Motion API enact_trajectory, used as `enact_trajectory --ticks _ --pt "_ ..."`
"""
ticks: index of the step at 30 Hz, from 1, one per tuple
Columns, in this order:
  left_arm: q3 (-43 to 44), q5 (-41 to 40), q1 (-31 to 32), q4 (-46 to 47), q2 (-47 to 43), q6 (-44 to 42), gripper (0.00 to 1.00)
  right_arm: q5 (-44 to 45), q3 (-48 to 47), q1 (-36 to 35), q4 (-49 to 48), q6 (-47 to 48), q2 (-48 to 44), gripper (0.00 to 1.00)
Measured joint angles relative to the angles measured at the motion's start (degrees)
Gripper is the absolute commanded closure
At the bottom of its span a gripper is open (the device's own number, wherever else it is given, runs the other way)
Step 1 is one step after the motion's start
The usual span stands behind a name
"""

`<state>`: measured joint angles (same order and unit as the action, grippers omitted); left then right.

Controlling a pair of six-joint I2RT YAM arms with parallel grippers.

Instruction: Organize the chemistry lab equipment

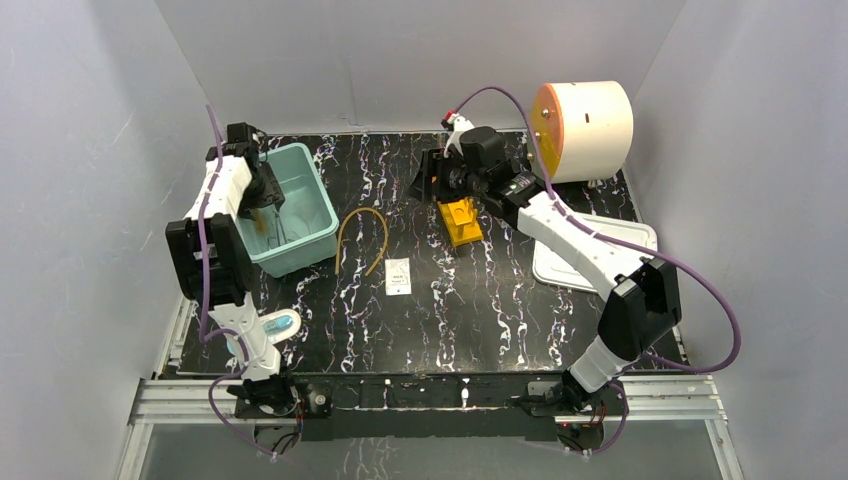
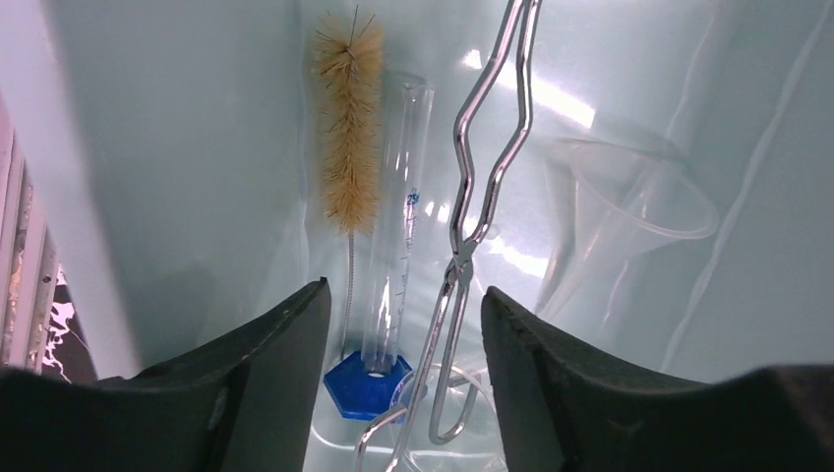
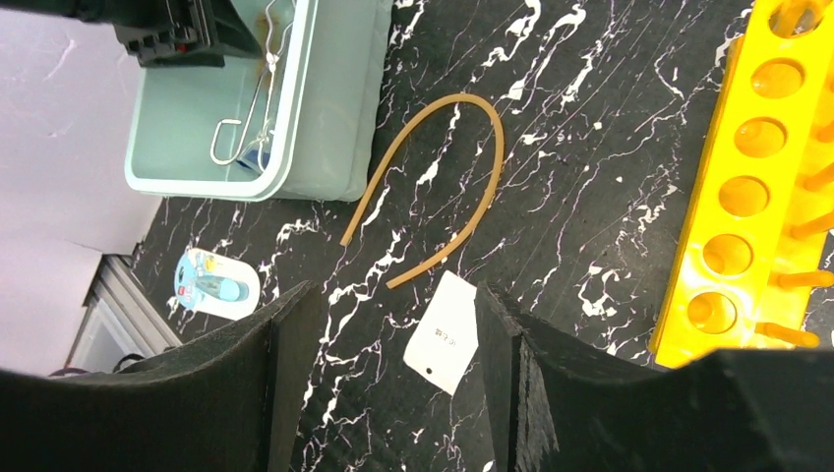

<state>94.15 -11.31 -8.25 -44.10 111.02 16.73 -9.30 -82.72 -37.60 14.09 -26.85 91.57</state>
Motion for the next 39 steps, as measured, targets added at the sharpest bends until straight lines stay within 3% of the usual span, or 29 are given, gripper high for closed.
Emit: enact_trajectory --ticks 6,9,12,18,31,39 --pt "1.2 5.2 -0.15 -1.46 -2.8 0.96 0.35 3.26 -1.36 -3.8 2.36 3.43 2.08 0.31" --pt "0.09 14.75 -0.15 -0.04 -8.85 2.23 0.31 6.78 -2.23 -6.71 4.44 6.91 4.7 0.3" --pt "-2.27 27.34 -0.02 5.18 -22.67 4.33 0.24 13.0 -3.02 -14.4 9.94 11.96 12.87 0.25" --pt "-4.04 35.67 0.28 8.41 -28.92 4.33 0.15 16.09 -3.04 -16.96 14.67 10.47 18.97 0.22" --pt "-9.33 42.84 2.75 10.93 -30.71 3.65 0.12 17.11 -5.49 -17.75 18.95 5.75 27.08 0.41" --pt "-9.33 43.36 2.95 11.15 -30.77 3.74 0.11 19.74 -6.43 -17.64 18.97 4.63 28.06 0.72"
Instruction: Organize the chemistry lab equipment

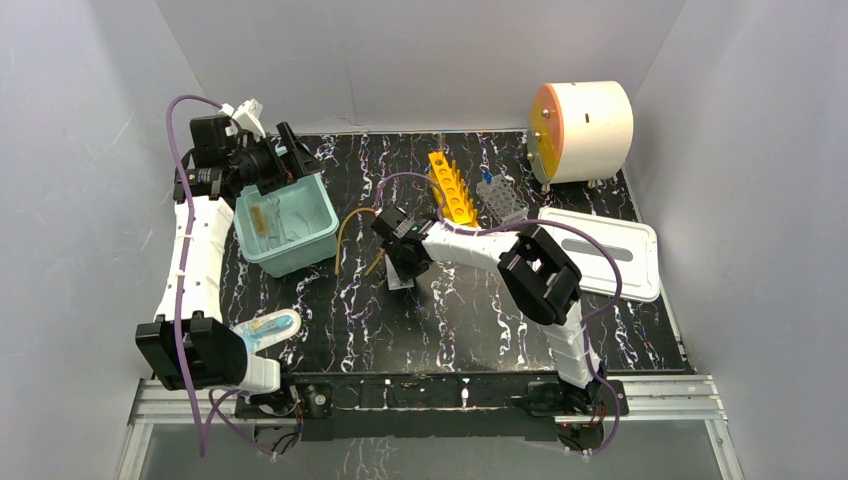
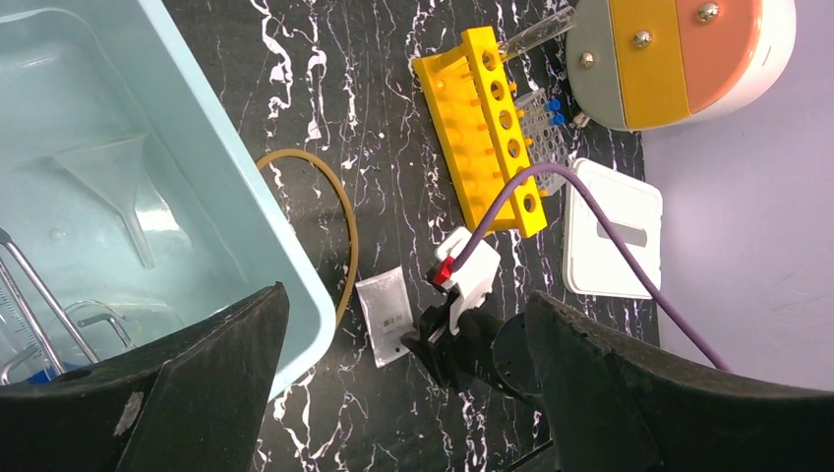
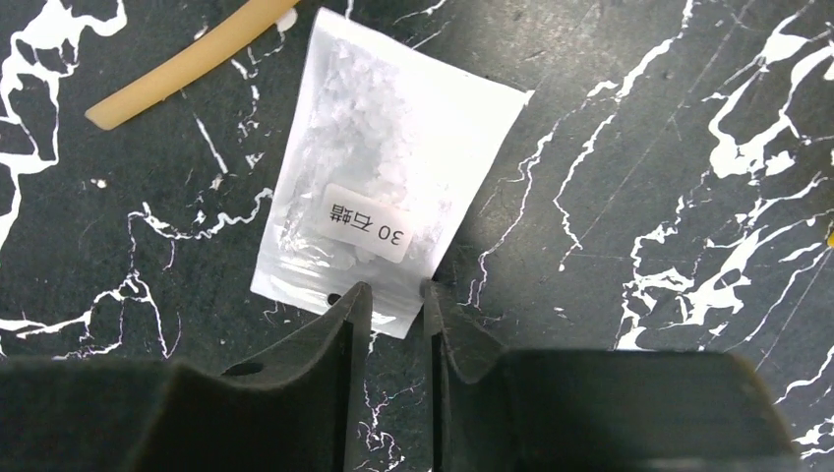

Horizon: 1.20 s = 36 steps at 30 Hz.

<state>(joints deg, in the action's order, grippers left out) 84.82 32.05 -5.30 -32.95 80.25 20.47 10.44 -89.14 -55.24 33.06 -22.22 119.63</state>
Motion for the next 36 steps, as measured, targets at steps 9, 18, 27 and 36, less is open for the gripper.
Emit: enact_trajectory --ticks 9,18,27,36 --pt "-0.02 0.33 1.33 0.04 0.0 0.11 0.1 0.09 0.17 1.09 -1.29 -0.17 -0.13 1.0" --pt "-1.77 0.48 2.64 0.55 0.02 0.2 0.09 -0.59 6.36 3.15 -5.18 0.39 -5.27 1.0" --pt "-4.37 3.1 5.11 4.2 0.04 4.48 0.08 -9.09 13.77 6.93 -14.21 1.64 -17.62 1.0" --pt "-12.94 6.67 11.82 11.04 2.14 12.44 0.02 -22.53 17.86 14.99 -21.31 1.88 -25.33 1.0"
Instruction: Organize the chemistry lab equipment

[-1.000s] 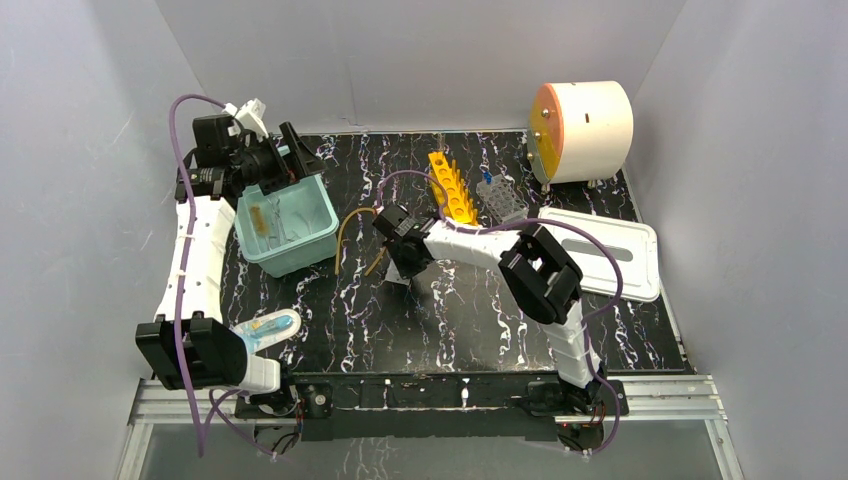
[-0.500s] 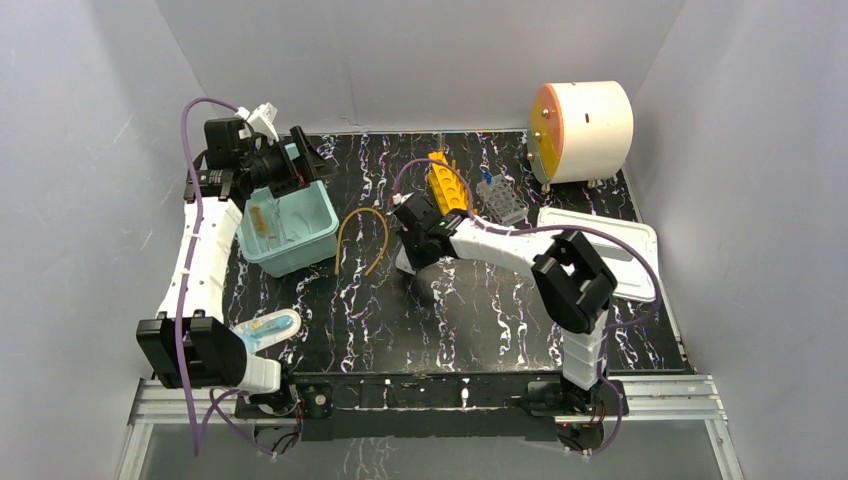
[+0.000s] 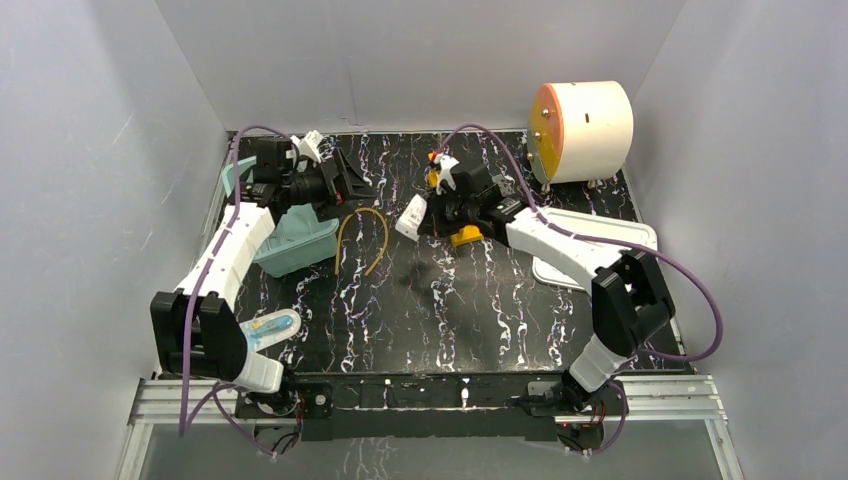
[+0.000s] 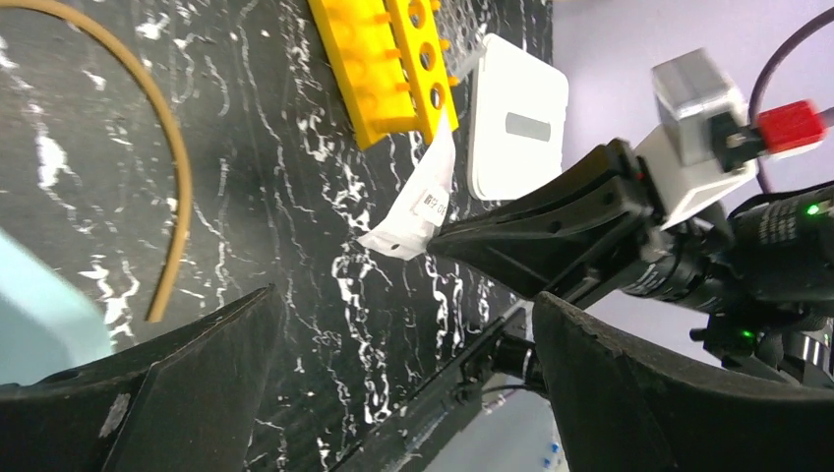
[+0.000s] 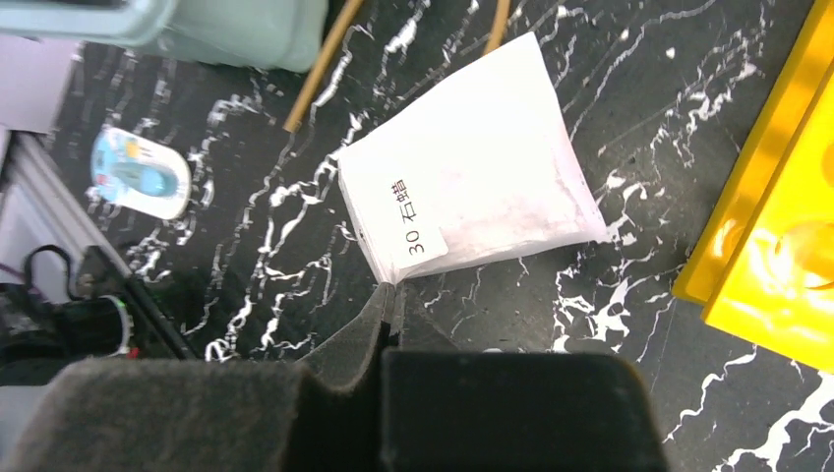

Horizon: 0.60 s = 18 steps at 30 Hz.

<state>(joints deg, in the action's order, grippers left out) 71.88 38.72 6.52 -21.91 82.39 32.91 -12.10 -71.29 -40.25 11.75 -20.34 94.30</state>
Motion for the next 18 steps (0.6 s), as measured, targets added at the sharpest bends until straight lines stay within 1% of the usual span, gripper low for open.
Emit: enact_trajectory --ticks 4,8,10,12,13,18 --pt "-0.28 3.37 1.7 2.51 2.58 1.86 0.02 -5.51 0.17 2.45 -2.36 -0.59 -2.14 1.0" --pt "-0.26 7.96 3.08 3.98 6.14 2.27 0.12 -10.58 0.17 3.17 -3.82 -0.46 -2.97 1.0" --pt "-0.22 10.62 3.74 4.26 8.2 2.36 0.19 -13.4 0.17 3.5 -4.31 -0.42 -2.97 1.0" --pt "-0.15 12.28 4.42 4.37 9.81 2.64 0.3 -16.2 0.17 3.63 -4.68 -0.33 -2.97 1.0" --pt "-0.15 12.98 4.79 4.35 10.29 2.75 0.33 -17.29 0.17 3.69 -4.81 -0.24 -2.97 1.0" --pt "-0.11 15.61 5.88 5.03 10.86 3.5 0.55 -21.31 0.17 4.13 -5.11 0.22 -2.97 1.0"
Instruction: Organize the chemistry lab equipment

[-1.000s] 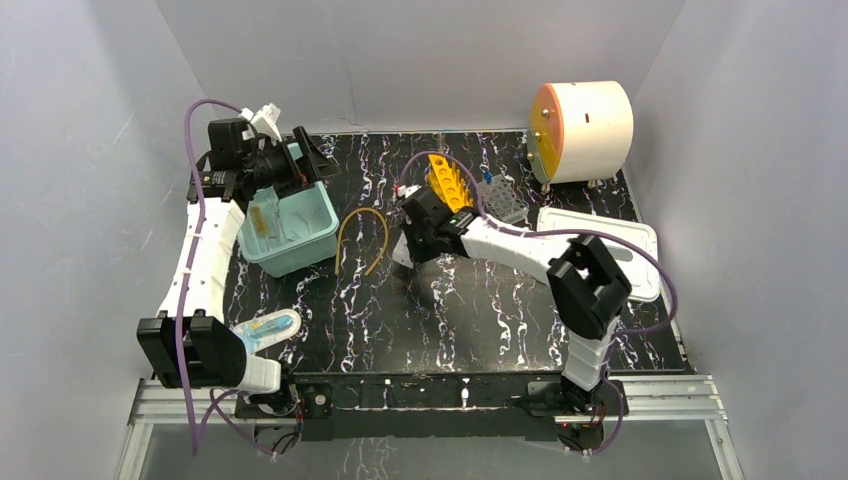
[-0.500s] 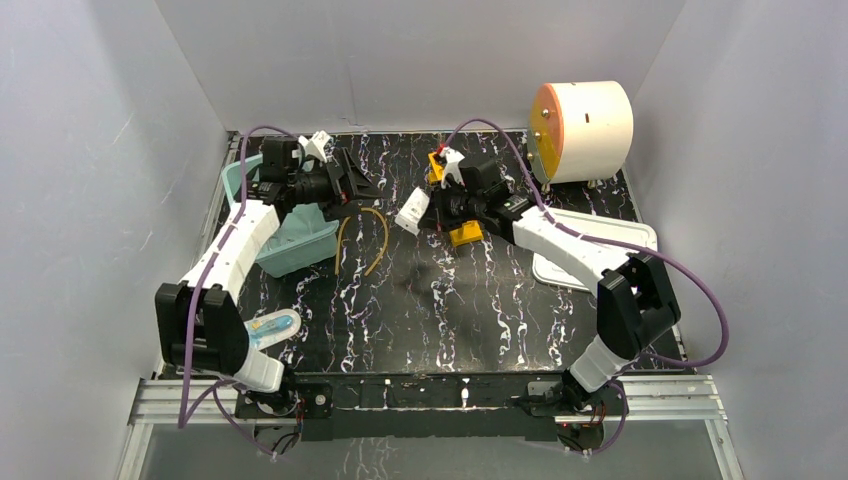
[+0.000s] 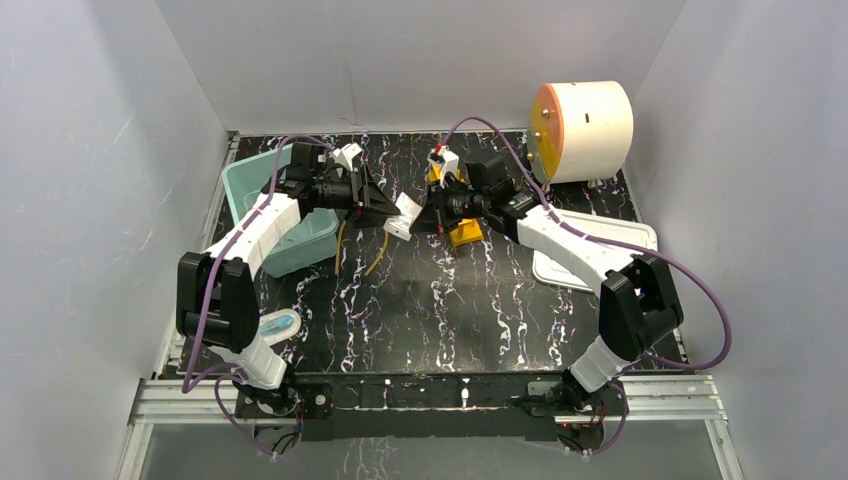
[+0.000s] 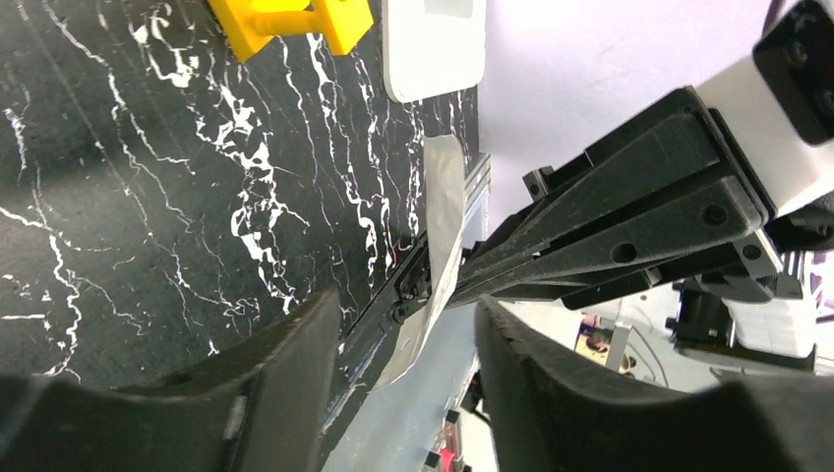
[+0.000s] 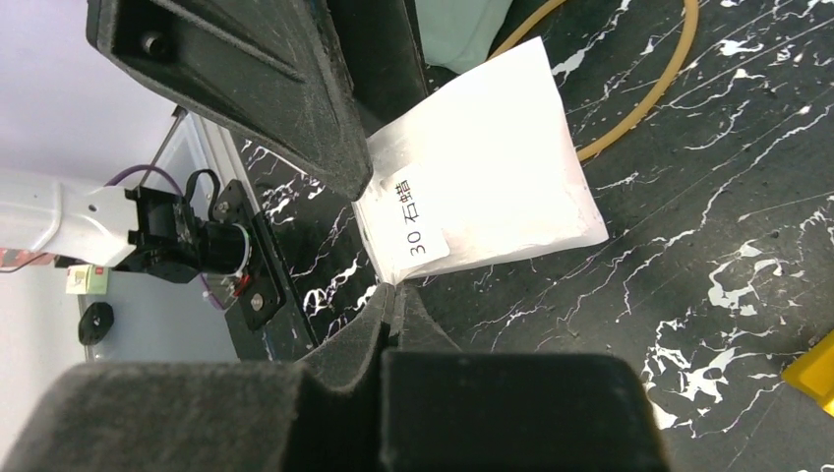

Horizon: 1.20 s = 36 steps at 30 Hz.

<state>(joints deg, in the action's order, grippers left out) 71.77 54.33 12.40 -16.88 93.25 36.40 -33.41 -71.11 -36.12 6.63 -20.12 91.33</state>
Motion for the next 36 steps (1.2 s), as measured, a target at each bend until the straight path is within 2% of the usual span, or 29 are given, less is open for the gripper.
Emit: enact_trajectory --ticks 4,9,10,11,13,14,17,23,33,36 --pt "0.26 2.05 0.55 0.5 0.02 0.61 0.7 -1.92 -0.02 0.17 -0.07 0.57 0.0 1.0" --pt "0.28 3.45 0.92 0.79 0.0 1.2 1.0 -3.45 -0.04 0.44 -0.42 0.76 0.04 1.0" --pt "0.28 3.56 0.94 0.94 0.0 1.4 1.0 -3.61 -0.04 0.46 -0.46 0.81 0.07 0.97" --pt "0.28 3.63 0.96 1.11 0.02 1.38 1.0 -3.67 -0.04 0.48 -0.46 0.83 0.07 0.89" --pt "0.28 3.58 0.96 1.42 0.0 1.33 1.0 -3.67 -0.04 0.57 -0.44 0.87 0.07 0.64" --pt "0.28 3.43 0.96 1.51 0.0 1.33 1.0 -3.67 -0.04 0.68 -0.42 1.05 0.07 0.56" --pt "0.7 1.64 0.96 0.98 -0.11 0.81 1.0 -3.17 -0.04 1.2 -0.31 1.38 0.07 0.39" --pt "7.61 -8.2 0.31 -6.14 -0.37 -3.67 1.0 0.57 0.02 2.91 0.52 2.78 -1.68 0.34" --pt "17.35 -38.29 -7.39 -18.8 -6.78 -8.31 1.0 4.59 0.02 3.76 1.31 4.04 -4.42 0.34" --pt "18.16 -44.13 -9.66 -20.5 -7.8 -8.26 1.0 5.18 0.02 3.76 1.4 4.04 -4.39 0.34"
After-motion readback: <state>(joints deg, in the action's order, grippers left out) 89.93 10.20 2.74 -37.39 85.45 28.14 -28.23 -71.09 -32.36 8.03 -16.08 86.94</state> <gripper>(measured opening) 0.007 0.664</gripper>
